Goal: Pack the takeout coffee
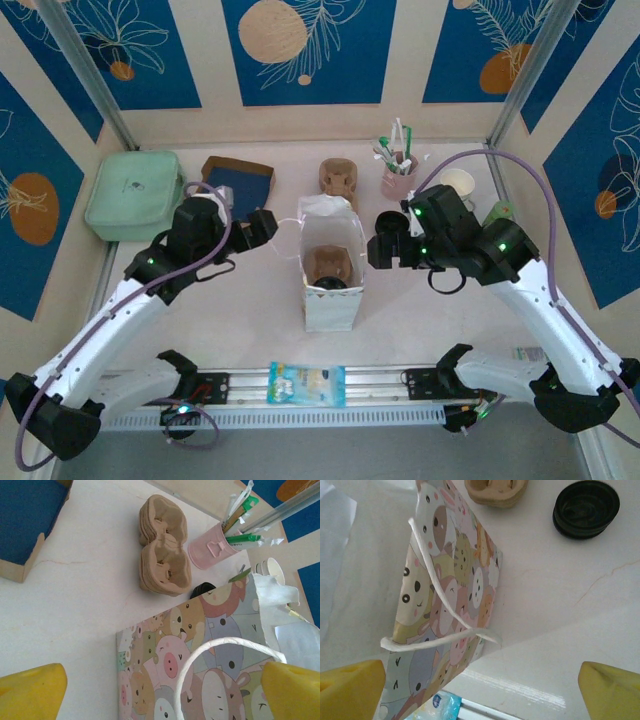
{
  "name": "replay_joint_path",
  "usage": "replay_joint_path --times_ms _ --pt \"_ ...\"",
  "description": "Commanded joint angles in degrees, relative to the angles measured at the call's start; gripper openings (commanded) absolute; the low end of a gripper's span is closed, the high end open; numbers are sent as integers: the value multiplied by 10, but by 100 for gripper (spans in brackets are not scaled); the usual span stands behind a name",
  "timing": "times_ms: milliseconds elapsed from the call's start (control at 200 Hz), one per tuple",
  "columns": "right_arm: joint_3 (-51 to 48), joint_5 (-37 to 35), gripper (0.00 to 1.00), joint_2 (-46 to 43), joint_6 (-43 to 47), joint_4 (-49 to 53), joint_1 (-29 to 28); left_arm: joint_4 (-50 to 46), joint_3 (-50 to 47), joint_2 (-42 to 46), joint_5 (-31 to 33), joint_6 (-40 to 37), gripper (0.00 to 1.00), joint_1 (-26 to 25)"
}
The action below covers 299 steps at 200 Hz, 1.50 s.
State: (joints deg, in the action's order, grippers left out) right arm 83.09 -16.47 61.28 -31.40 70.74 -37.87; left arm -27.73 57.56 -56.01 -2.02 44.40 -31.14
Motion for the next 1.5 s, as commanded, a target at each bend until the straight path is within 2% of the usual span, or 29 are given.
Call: replay_joint_path --times_ms 0,290,360,815,1006,1301,1491 --pt "24 3 99 -11 17 2 12 -14 15 16 3 -34 99 5" --pt "45 17 99 0 24 2 79 -26 3 37 -13 -61 99 11" --pt "51 21 99 6 27 3 95 -28 2 31 -44 -58 99 22" --pt "80 66 98 46 52 -7 191 24 -54 34 -135 -18 99 109" --pt "88 75 95 70 54 -17 211 51 -75 27 -166 -3 99 135" --pt "116 78 84 125 63 -30 224 65 -97 21 -179 2 98 157" --pt "132 78 82 157 69 -37 230 69 -110 22 -184 4 98 166"
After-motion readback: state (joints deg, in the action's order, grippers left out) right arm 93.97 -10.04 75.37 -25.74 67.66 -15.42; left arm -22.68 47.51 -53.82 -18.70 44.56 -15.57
